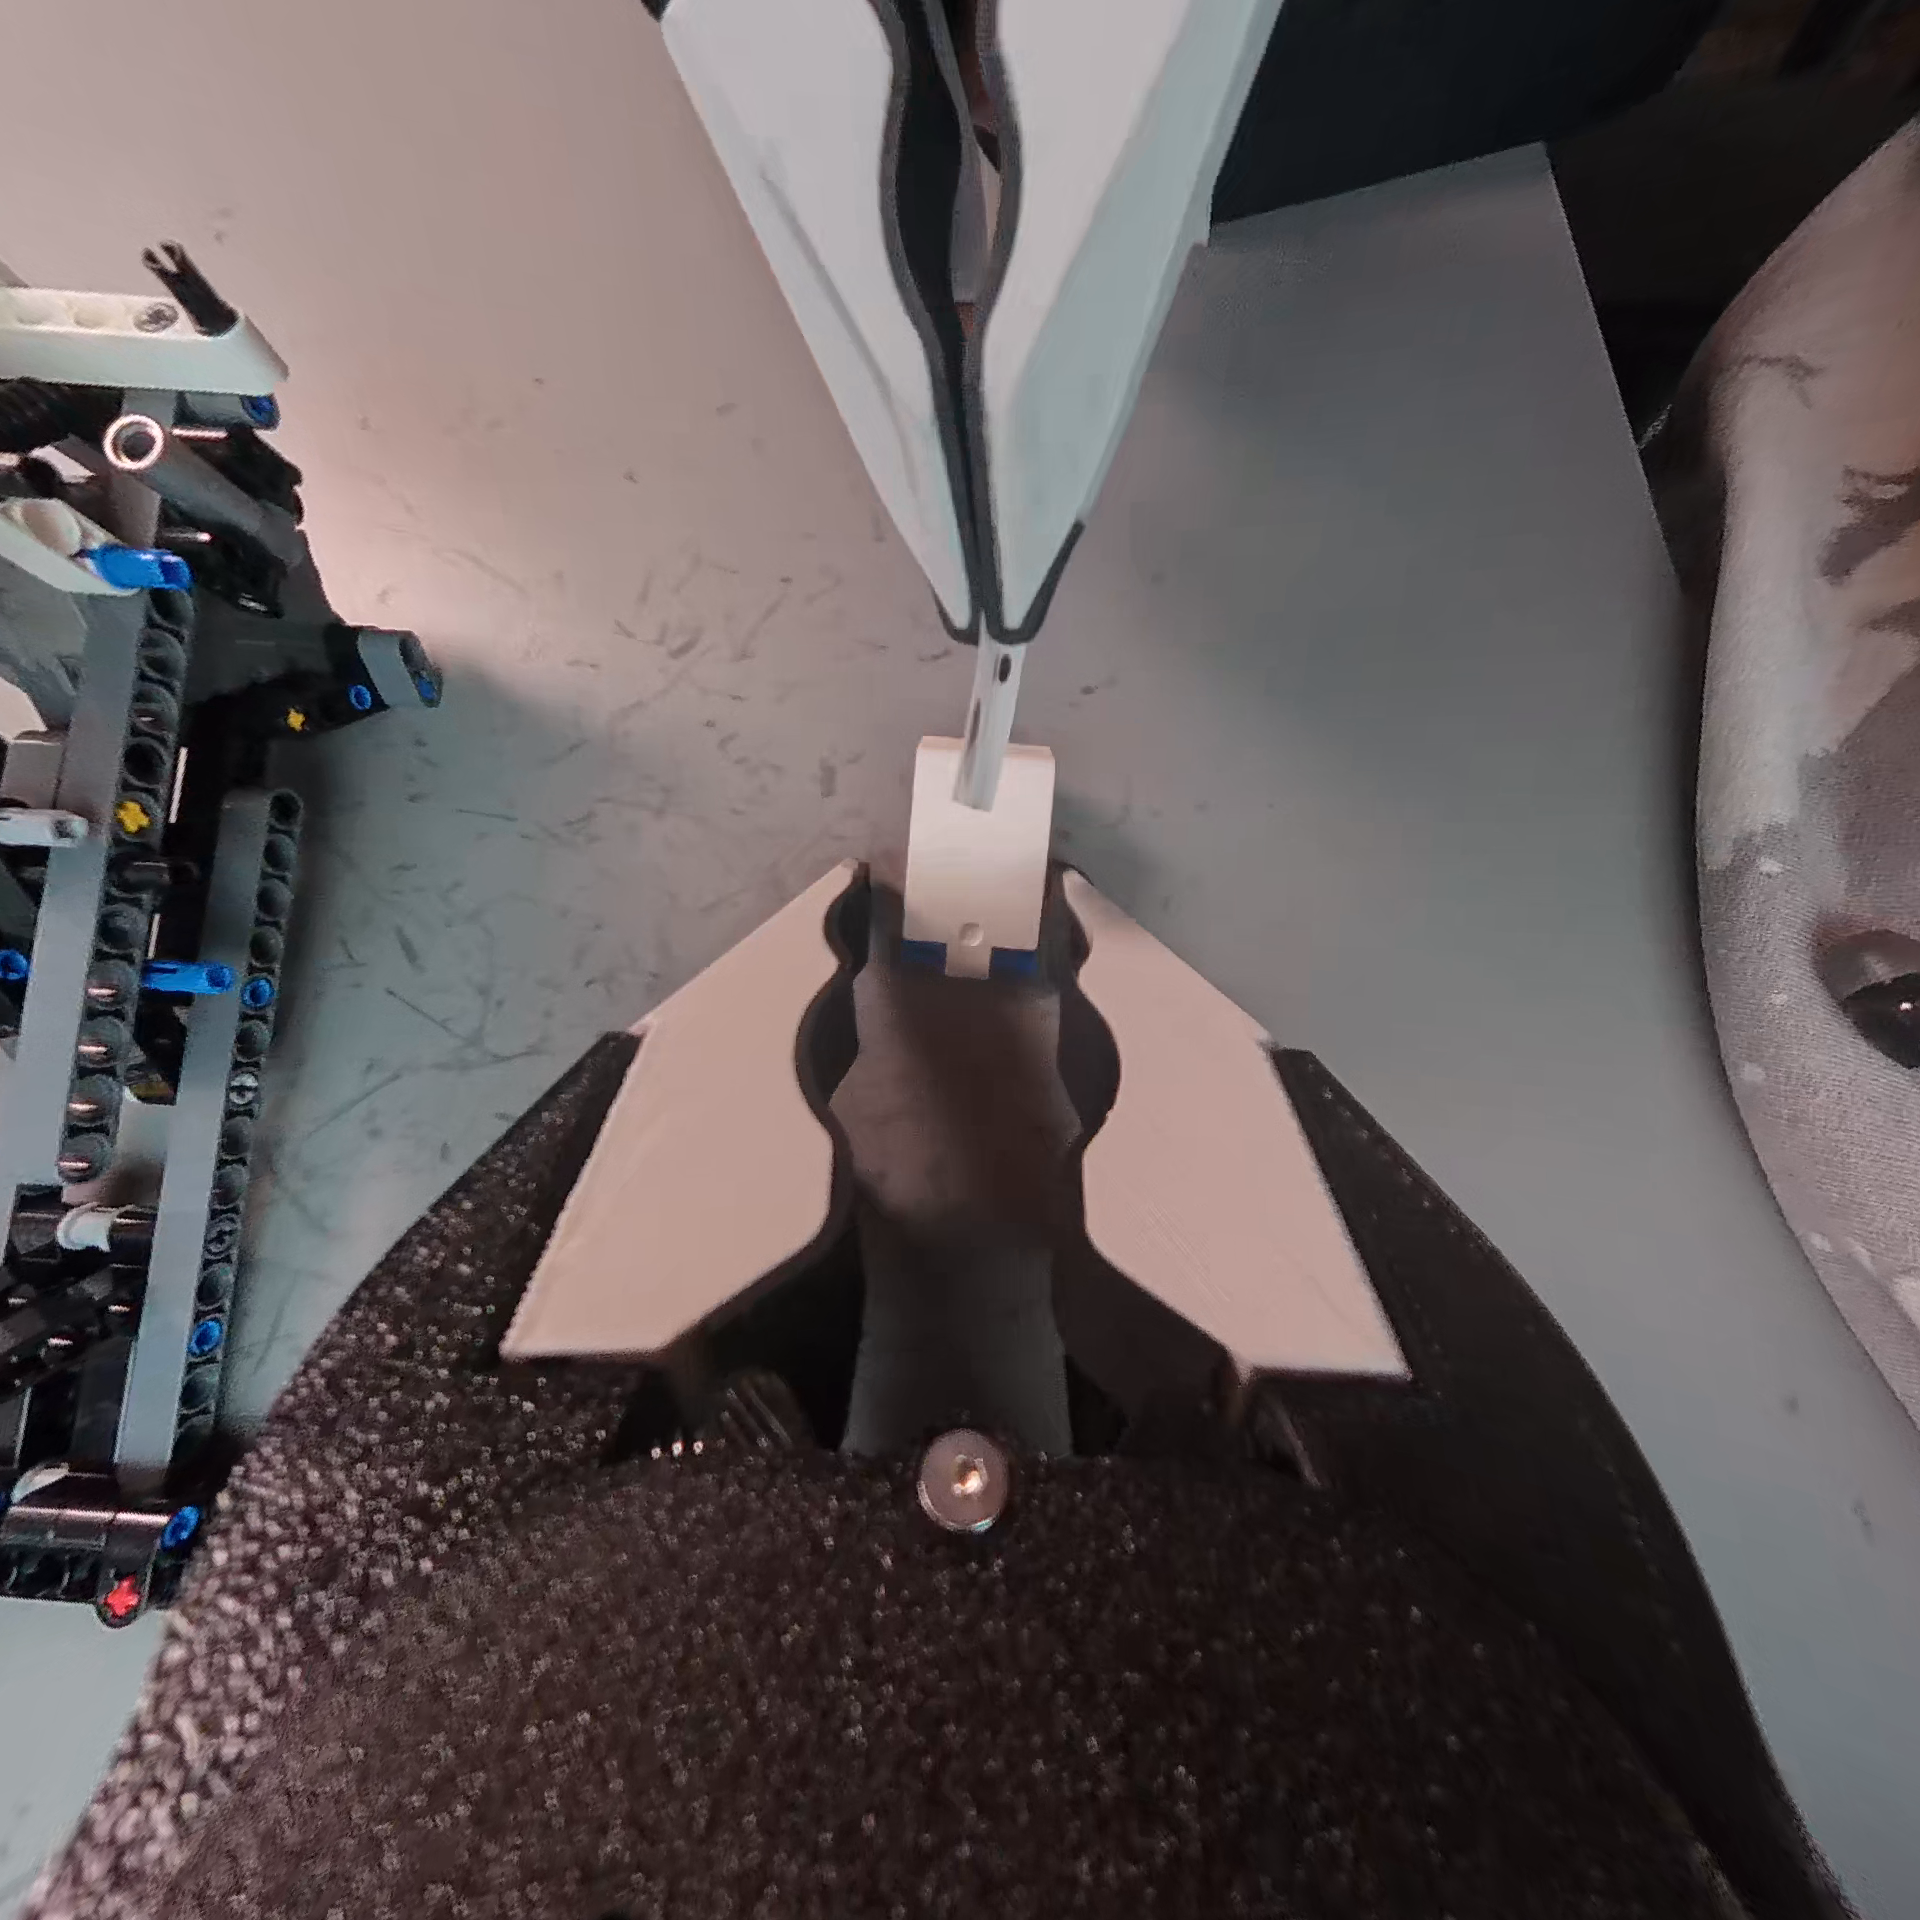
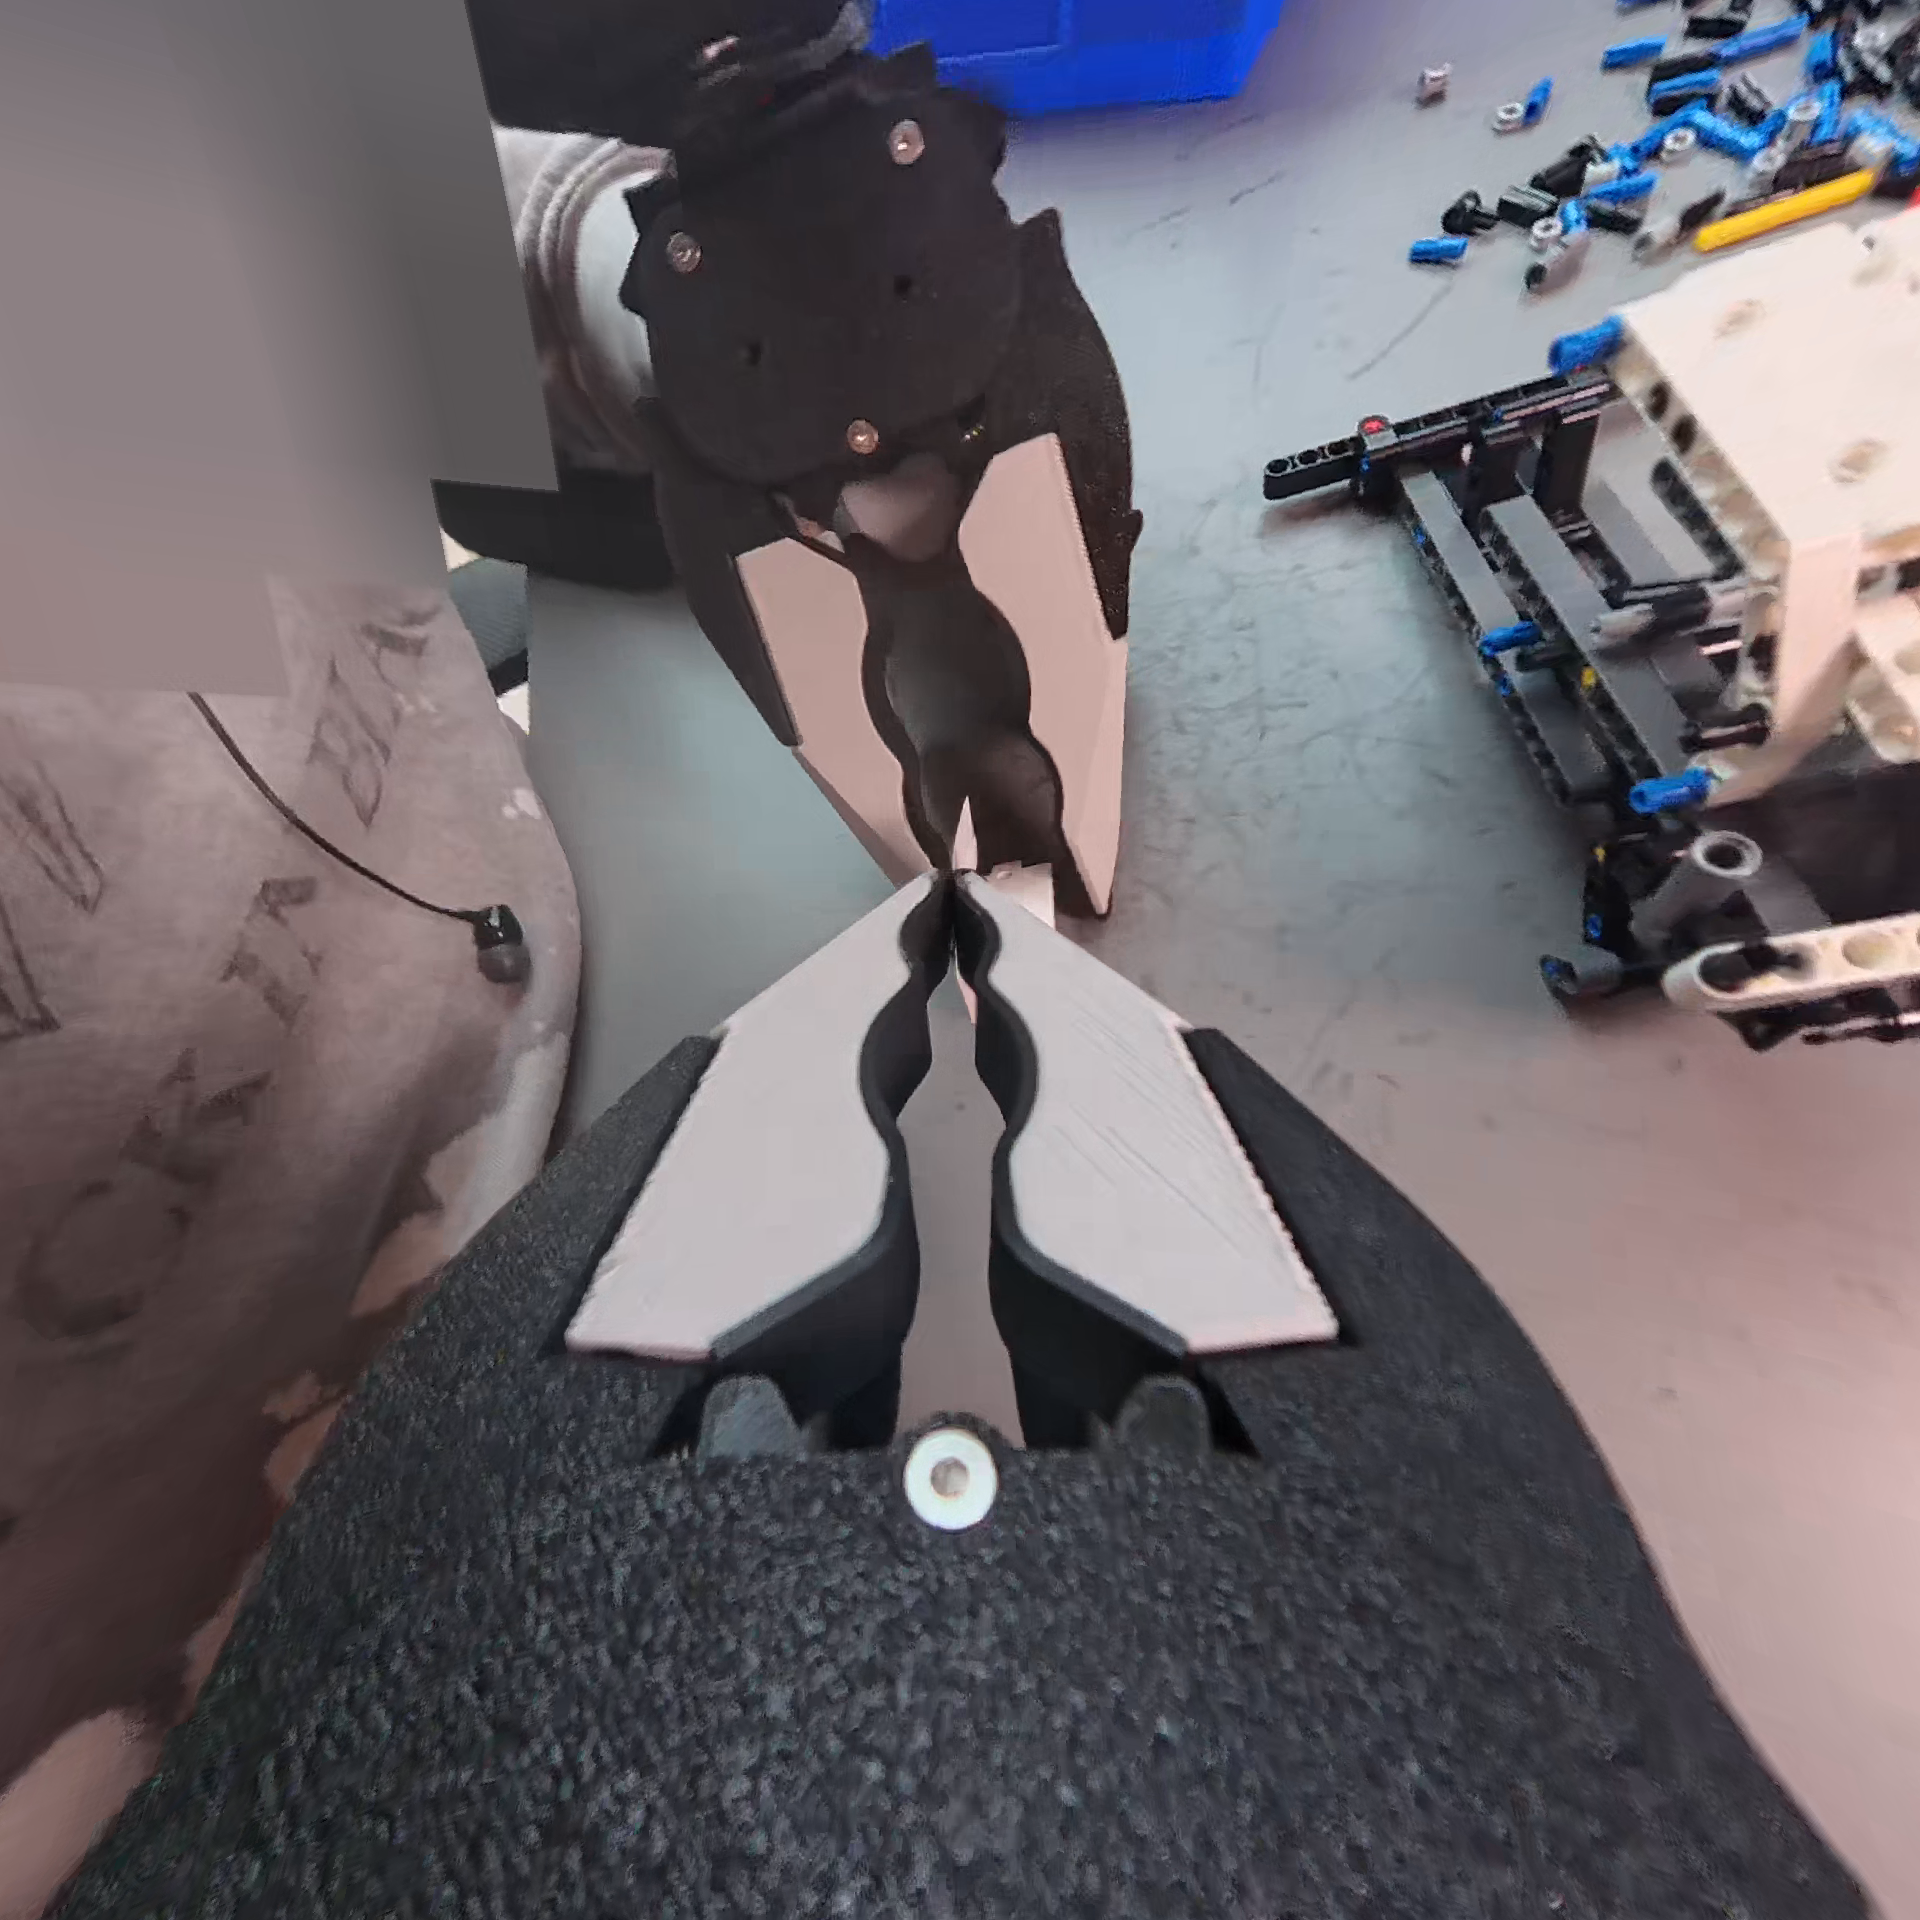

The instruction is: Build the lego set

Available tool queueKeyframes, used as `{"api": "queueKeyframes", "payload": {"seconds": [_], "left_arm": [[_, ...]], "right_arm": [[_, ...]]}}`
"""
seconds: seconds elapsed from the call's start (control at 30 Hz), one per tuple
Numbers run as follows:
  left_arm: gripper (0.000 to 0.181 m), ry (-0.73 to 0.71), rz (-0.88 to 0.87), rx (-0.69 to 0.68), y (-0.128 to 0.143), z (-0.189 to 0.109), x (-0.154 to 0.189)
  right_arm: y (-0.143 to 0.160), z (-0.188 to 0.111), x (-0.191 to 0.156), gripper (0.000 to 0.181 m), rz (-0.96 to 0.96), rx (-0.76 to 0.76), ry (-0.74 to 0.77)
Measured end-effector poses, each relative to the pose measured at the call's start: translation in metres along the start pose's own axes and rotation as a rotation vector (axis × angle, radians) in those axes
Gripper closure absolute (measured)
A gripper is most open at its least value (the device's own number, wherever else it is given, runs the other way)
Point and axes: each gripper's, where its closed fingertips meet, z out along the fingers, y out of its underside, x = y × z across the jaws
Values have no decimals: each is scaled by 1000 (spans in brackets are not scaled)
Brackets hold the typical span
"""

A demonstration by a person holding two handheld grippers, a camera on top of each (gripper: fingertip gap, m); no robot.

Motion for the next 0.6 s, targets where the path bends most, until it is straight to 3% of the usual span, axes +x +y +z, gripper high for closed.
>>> {"api": "queueKeyframes", "payload": {"seconds": [0.1, 0.23, 0.6], "left_arm": [[135, 9, -13, 0, 2, -2, 2], [135, -4, -21, -3, 5, -6, -1], [144, 1, -39, -5, 7, -6, 0]], "right_arm": [[-4, 0, 5, 181, 272, 3, -39], [-4, 4, 6, 181, 581, -1, -120], [12, 20, 9, 181, 778, -66, -146]]}}
